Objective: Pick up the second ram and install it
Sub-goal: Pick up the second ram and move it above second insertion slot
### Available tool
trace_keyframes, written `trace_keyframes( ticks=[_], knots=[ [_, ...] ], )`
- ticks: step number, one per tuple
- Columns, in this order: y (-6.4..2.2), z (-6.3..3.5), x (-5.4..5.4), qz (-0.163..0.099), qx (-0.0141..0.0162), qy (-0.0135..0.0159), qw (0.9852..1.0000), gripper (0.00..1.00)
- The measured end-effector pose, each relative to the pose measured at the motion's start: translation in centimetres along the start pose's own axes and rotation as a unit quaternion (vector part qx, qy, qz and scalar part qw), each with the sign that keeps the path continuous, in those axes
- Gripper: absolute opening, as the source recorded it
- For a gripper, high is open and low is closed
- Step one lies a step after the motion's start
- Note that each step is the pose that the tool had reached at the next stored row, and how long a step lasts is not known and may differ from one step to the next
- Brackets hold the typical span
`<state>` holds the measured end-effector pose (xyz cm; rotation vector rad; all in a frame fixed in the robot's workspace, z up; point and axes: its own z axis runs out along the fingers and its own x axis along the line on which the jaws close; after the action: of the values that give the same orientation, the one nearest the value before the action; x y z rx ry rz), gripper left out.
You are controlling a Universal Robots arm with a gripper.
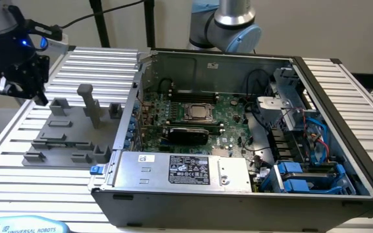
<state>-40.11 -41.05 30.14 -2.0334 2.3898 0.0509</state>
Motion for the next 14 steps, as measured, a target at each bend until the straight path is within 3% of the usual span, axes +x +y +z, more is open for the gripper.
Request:
trace_keyframes(
  ticks=[5, 9, 14],
  knots=[
    [-0.01, 0.14, 0.01, -0.028, 0.0055, 0.0010, 0.9996, 0.11],
    [-0.04, 0.28, 0.19, -0.035, 0.0098, 0.0026, 0.9993, 0.11],
    [-0.20, 0.67, 0.65, -0.038, 0.0112, 0.0059, 0.9992, 0.11]
  ],
)
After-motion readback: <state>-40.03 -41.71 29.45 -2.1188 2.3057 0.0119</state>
